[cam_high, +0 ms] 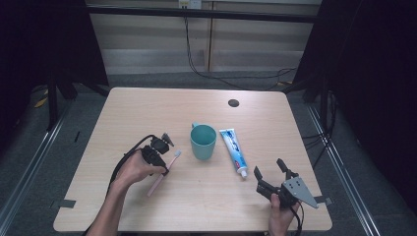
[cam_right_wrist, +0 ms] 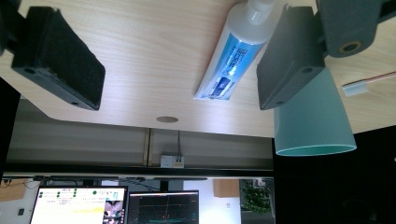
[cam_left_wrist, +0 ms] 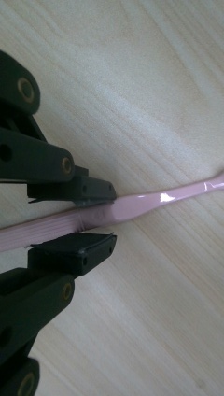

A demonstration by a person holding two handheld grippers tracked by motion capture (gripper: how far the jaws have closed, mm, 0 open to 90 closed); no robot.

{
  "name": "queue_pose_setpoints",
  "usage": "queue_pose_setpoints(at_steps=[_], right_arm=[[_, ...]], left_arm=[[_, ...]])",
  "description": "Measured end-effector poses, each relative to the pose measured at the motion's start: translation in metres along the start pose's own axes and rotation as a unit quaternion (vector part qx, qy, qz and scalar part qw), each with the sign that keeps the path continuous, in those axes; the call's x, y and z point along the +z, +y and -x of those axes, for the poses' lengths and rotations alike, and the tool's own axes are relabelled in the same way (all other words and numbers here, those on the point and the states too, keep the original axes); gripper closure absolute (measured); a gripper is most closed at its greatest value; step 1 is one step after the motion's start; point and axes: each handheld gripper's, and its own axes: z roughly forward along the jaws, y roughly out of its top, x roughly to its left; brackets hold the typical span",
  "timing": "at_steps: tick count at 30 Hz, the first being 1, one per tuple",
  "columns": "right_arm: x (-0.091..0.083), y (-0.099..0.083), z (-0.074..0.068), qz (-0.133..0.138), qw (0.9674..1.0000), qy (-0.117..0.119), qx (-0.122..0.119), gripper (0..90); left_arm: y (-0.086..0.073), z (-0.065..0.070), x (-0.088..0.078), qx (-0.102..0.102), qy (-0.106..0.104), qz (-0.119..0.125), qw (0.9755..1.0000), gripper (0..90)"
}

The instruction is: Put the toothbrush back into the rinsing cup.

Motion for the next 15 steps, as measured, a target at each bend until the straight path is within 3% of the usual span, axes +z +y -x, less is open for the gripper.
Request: queue_pose_setpoints(at_steps=[8, 15], right_arm=[[-0.0001, 0.0000, 0.0000, -0.001, 1.0000, -0.001, -0.001, 14.6], [-0.0002, 0.0000, -0.0001, -0.001, 1.0000, -0.001, -0.001, 14.6]], left_arm=[[0.0036, 0.0076, 0.0011, 0.029, 0.019, -0.013, 0.9993, 71.7], [0.0095, 0.0106, 0.0026, 0.035, 0.033, -0.021, 0.9986, 70.6]])
